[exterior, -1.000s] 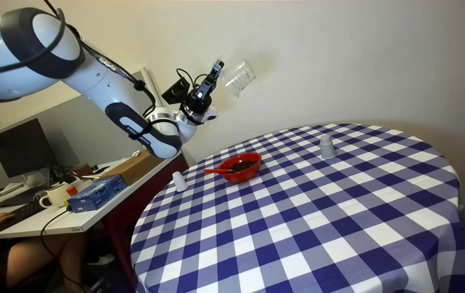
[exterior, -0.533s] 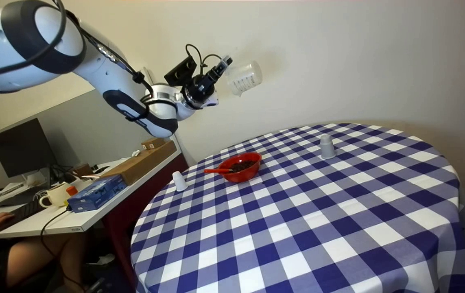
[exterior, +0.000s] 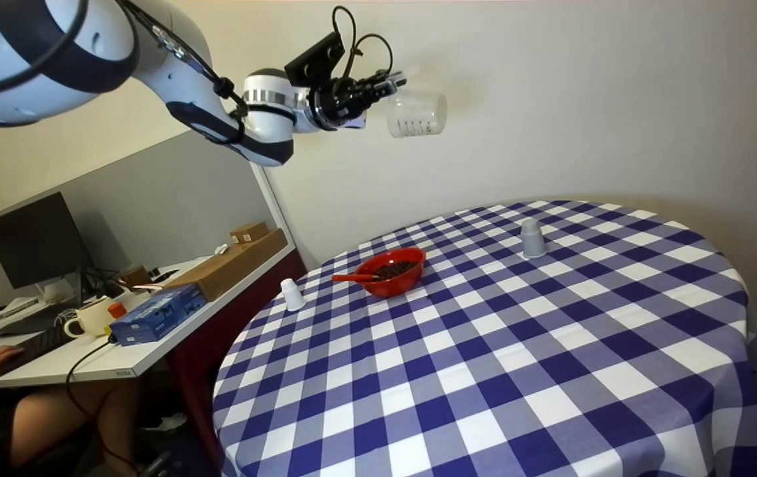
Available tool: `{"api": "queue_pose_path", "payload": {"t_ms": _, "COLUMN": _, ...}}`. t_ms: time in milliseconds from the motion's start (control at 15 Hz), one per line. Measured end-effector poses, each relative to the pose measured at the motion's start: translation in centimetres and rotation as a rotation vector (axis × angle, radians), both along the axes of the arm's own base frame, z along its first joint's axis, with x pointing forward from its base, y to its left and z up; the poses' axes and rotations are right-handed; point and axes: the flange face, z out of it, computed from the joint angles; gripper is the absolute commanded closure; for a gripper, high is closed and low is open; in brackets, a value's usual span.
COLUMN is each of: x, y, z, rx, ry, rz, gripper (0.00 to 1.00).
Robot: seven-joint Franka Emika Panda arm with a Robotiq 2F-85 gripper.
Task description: Use the spoon to place some of the contents in the red bowl into the jug, pour the contents in the jug into the red bowl
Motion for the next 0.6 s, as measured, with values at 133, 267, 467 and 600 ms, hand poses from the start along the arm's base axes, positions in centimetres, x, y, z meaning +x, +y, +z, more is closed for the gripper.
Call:
{"api": "queue_pose_path", "payload": {"t_ms": 133, "x": 0.5, "y": -1.7, "z": 0.5, "rx": 0.097, "ry": -0.025, "rz": -0.018, "gripper": 0.89}}
{"api": "queue_pose_path", "payload": {"t_ms": 267, "x": 0.8, "y": -3.5, "z": 0.5, "rx": 0.198, "ry": -0.045, "rz": -0.031, "gripper": 0.89}}
{"api": "queue_pose_path", "payload": {"t_ms": 467, "x": 1.4, "y": -6.3, "z": -0.4, "rx": 0.355, "ry": -0.074, "rz": -0.048, "gripper": 0.89}}
{"api": "queue_pose_path", "payload": {"t_ms": 600, "x": 1.7, "y": -8.5, "z": -1.1, "rx": 0.457, "ry": -0.103, "rz": -0.061, "gripper": 0.89}}
